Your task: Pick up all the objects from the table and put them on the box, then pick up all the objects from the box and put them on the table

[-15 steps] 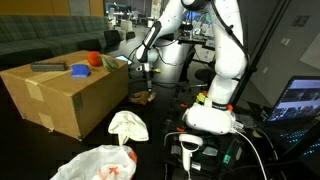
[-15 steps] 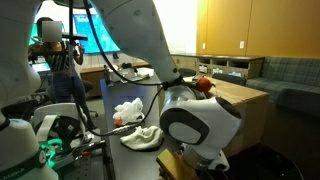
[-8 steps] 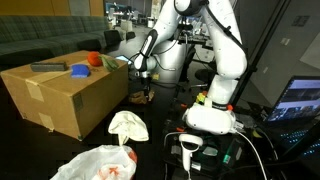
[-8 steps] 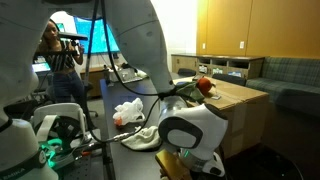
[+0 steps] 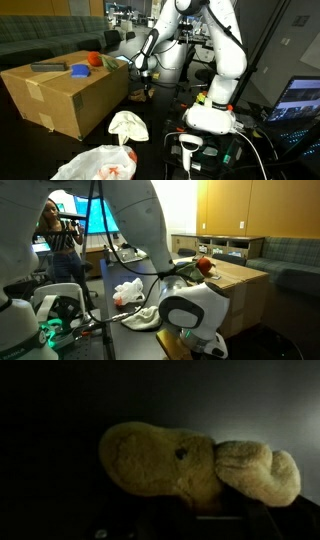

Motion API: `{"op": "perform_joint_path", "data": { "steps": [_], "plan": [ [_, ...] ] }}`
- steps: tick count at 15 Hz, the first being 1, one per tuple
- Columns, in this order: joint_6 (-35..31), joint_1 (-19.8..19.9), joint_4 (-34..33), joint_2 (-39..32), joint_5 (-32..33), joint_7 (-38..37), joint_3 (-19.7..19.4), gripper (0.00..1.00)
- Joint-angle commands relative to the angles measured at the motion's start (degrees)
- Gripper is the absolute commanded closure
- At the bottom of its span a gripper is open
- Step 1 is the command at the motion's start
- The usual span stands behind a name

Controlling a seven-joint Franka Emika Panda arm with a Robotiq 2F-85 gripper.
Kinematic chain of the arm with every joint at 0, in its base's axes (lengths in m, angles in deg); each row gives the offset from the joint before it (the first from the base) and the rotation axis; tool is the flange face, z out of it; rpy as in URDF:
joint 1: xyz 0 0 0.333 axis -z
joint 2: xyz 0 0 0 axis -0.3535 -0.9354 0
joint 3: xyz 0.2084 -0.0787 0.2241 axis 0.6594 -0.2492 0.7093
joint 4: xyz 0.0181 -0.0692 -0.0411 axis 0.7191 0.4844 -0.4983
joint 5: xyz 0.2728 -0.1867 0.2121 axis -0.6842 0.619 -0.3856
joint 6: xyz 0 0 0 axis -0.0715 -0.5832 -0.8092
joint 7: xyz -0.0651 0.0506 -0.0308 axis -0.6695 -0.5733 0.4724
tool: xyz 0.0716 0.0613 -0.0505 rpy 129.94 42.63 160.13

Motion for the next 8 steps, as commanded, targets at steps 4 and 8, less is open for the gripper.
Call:
{"op": "perform_joint_path", "data": {
  "steps": [4, 8],
  "plan": [
    [-0.76, 3.03, 4.64, 7.18, 4.65, -0.55, -2.87, 0.96],
    [0.39, 4.05, 5.64, 12.37, 6.14, -1.2, -5.07, 0.96]
  ]
}}
